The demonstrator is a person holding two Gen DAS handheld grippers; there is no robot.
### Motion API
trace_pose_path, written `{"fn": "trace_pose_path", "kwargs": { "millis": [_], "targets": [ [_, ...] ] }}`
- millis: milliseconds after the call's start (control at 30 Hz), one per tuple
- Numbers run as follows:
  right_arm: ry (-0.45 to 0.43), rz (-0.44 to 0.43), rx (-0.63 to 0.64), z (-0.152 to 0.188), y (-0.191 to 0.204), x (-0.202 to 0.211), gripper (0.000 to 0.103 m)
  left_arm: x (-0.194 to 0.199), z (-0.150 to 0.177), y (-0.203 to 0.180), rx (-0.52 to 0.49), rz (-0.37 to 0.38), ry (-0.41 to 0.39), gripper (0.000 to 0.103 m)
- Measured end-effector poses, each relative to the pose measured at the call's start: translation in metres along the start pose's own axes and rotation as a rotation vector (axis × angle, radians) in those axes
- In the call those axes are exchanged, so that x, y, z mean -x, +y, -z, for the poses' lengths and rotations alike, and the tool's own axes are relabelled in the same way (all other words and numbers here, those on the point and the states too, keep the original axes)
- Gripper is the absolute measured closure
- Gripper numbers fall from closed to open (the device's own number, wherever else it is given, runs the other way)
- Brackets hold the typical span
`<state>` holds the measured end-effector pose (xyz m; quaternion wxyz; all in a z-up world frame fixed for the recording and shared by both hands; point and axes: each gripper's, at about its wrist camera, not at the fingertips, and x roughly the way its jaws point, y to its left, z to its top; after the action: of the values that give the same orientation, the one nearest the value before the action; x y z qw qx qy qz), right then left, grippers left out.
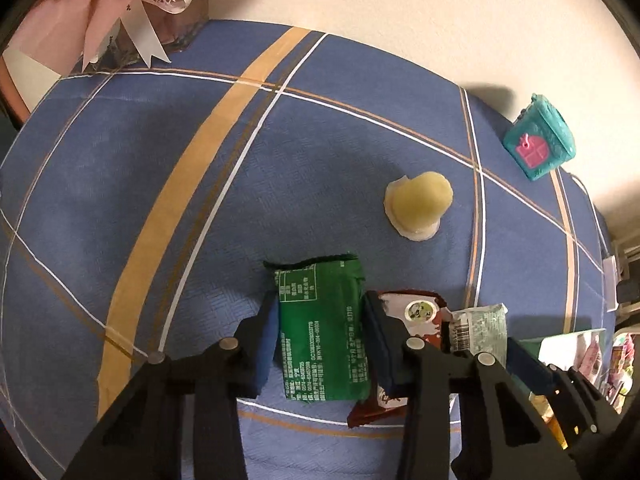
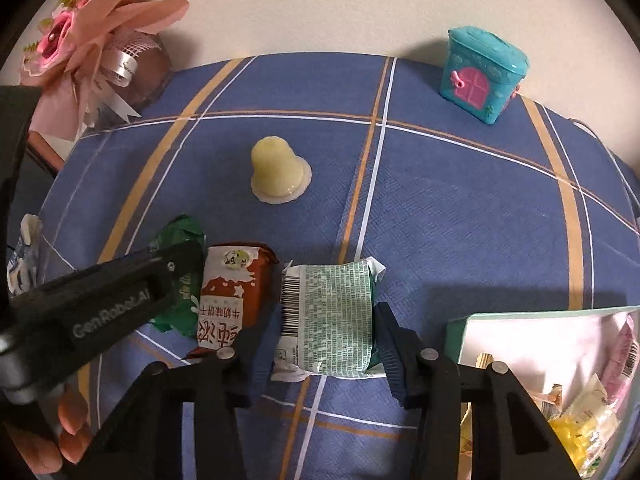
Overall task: Organize snacks
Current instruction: 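Grasp the green pack with the left tool while the right tool grasps the mint-green pack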
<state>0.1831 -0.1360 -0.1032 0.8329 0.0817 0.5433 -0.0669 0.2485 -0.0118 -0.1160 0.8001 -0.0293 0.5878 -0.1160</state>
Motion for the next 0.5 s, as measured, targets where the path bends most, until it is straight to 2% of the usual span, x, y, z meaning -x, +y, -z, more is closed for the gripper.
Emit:
{"fn": "trace_pose_path", "kwargs": {
  "millis": [167,233,267,300,433,500],
  "targets": [
    [-0.005,0.008,0.005,0.001,0.001,0.001,0.054,-0.004,0.005,0.0,0.028,-0.021,0.013,0.062],
    [-0.016,-0.017,-0.005,0.002,-0.001,0.007,0.061,0.001,0.008,0.001,0.048,-0.025,0.009,0.062],
    [-0.024,-0.024,-0.008,0.003,-0.004,0.012,0.078,0.007,0.01,0.002,0.064,-0.024,-0.003,0.062],
    [-0.039,-0.036,-0.013,0.002,-0.007,0.019,0.08,0.012,0.011,0.0,0.069,-0.024,-0.015,0.062],
    [-0.075,-0.068,-0.021,0.001,-0.011,0.04,0.08,0.037,0.018,-0.006,0.094,0.006,-0.063,0.062],
    [-0.082,-0.086,-0.037,0.001,-0.013,0.043,0.078,0.045,0.025,-0.006,0.104,-0.005,-0.074,0.062]
  ]
}}
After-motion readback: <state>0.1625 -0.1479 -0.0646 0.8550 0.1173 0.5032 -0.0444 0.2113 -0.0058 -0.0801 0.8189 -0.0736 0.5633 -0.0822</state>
